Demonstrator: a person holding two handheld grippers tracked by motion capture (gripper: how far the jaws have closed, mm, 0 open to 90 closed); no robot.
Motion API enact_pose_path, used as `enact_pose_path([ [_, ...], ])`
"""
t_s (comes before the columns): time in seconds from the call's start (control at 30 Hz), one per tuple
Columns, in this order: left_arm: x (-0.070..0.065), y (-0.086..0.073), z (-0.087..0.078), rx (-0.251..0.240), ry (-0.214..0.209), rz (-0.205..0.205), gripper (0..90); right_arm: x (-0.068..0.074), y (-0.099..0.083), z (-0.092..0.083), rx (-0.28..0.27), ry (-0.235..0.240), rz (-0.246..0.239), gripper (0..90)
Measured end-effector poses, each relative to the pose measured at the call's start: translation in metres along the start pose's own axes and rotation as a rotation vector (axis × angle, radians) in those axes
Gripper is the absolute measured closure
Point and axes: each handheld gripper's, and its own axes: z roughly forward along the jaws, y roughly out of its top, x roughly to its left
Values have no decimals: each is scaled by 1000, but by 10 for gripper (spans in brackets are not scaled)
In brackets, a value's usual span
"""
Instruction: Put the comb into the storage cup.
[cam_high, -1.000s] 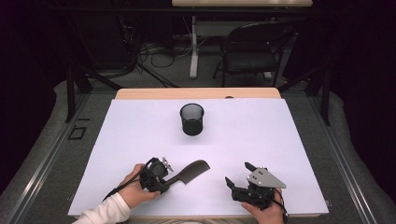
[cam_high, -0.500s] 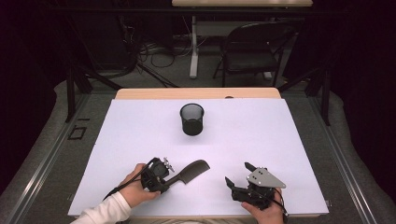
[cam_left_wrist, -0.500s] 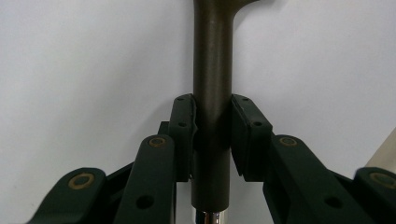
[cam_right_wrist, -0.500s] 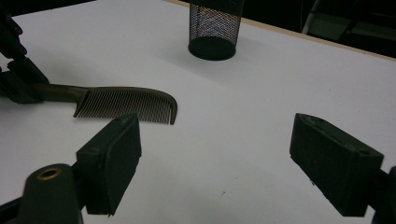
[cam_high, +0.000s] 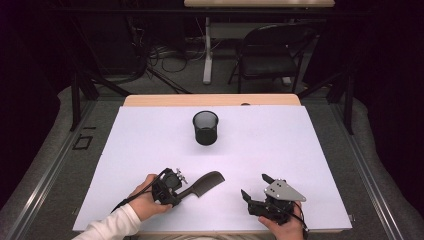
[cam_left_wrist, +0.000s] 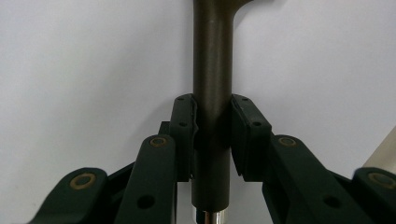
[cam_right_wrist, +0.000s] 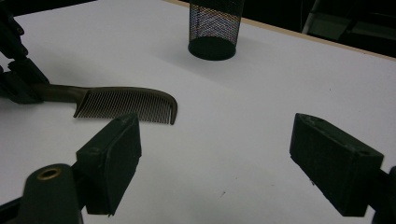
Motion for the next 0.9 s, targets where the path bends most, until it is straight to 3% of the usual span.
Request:
enact_pose_path([
  [0.9, 3, 0, -5, -28, -14, -16, 728, 0, 0, 0, 2, 0, -3, 167],
])
